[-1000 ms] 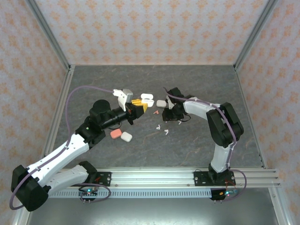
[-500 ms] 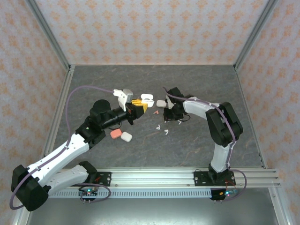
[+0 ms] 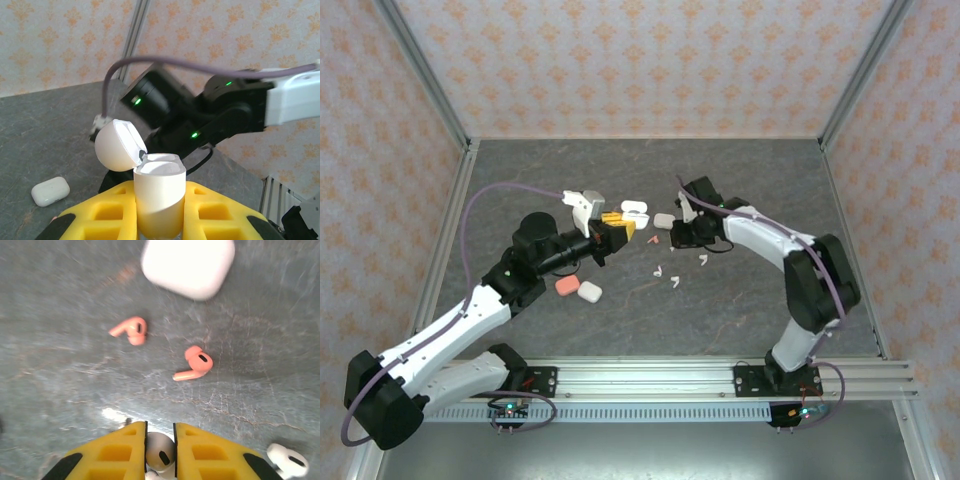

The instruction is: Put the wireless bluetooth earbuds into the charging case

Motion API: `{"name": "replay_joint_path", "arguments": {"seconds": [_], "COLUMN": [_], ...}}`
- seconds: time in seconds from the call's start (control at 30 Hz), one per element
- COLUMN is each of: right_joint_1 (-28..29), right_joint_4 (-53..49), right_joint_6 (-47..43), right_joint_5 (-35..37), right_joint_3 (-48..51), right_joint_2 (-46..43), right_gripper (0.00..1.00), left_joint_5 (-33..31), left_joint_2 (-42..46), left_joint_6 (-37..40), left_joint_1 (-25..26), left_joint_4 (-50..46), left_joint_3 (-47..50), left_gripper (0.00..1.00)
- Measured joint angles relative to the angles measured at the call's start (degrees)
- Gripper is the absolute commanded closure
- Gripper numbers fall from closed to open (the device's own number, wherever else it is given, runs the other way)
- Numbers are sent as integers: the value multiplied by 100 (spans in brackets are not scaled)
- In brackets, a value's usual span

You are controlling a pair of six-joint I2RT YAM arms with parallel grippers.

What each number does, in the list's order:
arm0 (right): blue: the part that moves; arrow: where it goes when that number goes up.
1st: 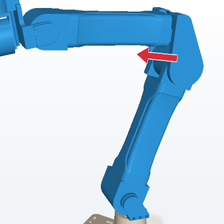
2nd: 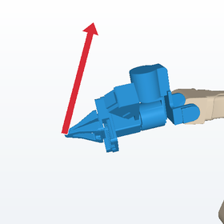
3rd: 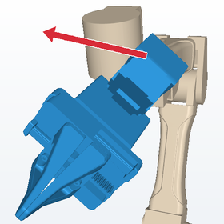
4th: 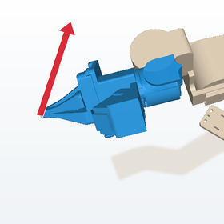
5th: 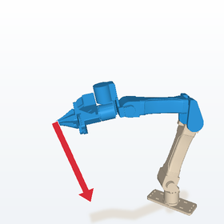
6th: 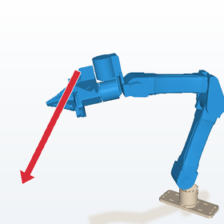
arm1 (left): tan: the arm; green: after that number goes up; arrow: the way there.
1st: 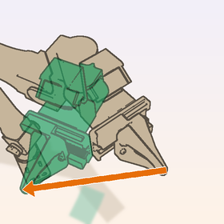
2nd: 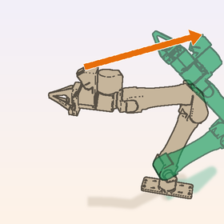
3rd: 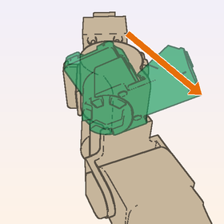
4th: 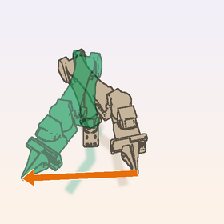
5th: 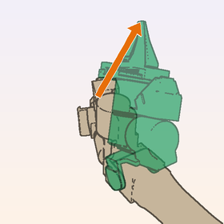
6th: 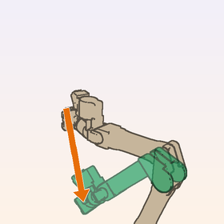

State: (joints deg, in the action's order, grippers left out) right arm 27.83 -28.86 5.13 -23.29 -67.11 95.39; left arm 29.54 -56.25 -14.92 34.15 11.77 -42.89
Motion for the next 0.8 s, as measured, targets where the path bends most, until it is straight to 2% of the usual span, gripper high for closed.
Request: {"name": "replay_joint_path", "arguments": {"seconds": [0.43, 0.8], "right_joint_1": [15, 518], "right_joint_4": [619, 1274], "right_joint_6": [138, 118], "right_joint_5": [-293, -424], "right_joint_3": [4, -2], "right_joint_2": [-2190, -2927], "right_gripper": [82, 81], "left_joint_5": [33, 173], "left_joint_2": [-219, -356], "left_joint_6": [-153, -170], "left_joint_1": [0, 0], "left_joint_4": [240, 389], "left_joint_3": [31, 31], "left_gripper": [100, 100]}}
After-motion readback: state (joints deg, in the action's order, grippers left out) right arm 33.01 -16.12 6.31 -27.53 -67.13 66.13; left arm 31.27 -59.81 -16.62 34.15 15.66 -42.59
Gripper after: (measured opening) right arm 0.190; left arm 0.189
